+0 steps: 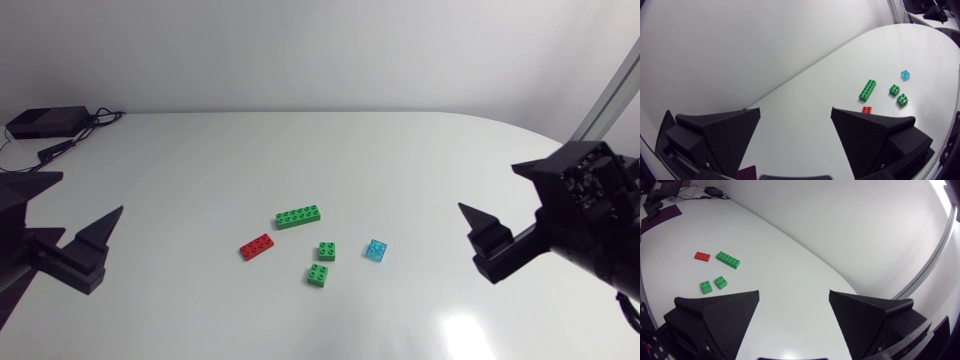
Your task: Separate the duplo bricks
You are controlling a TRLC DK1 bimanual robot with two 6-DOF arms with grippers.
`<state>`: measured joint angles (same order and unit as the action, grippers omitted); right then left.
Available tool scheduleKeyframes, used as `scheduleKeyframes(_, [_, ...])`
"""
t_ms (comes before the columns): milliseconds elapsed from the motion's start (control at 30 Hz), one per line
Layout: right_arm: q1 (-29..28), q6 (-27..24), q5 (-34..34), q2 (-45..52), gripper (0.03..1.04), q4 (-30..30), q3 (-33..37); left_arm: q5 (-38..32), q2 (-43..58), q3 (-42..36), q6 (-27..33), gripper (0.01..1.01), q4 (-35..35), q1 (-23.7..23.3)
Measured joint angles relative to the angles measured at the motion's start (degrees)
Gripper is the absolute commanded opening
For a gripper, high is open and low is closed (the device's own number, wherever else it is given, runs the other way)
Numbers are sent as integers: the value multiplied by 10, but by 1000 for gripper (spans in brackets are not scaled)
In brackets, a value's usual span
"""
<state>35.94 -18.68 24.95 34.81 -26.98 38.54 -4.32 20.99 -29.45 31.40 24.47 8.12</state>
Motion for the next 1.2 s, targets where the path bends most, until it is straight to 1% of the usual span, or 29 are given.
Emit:
scheduleKeyframes(67, [-12,-5,2,-27,1002,4,-15,-12,-3,0,-6,985,0,0])
scheduleKeyframes(167, [-24,-14,5,-71,1002,14,-32,-22,-19,0,-31,985,0,0])
scheduleKeyframes(267, [-37,-19,6,-104,1002,19,-40,-21,-56,0,-65,985,2,3])
scheduleKeyframes(367, [-54,-19,6,-124,1002,23,-49,-22,-86,0,-87,985,9,3])
scheduleKeyframes(600, [-93,-23,6,-177,1002,55,-89,-48,-150,25,-119,985,13,3])
scheduleKeyframes(800, [-124,-35,6,-217,1002,62,-117,-80,-177,49,-138,985,12,2])
scheduleKeyframes(1067, [-149,-39,6,-252,1002,77,-149,-130,-206,99,-151,985,-50,2])
scheduleKeyframes(1200, [-159,-43,4,-264,1002,91,-166,-148,-206,124,-152,987,-58,1])
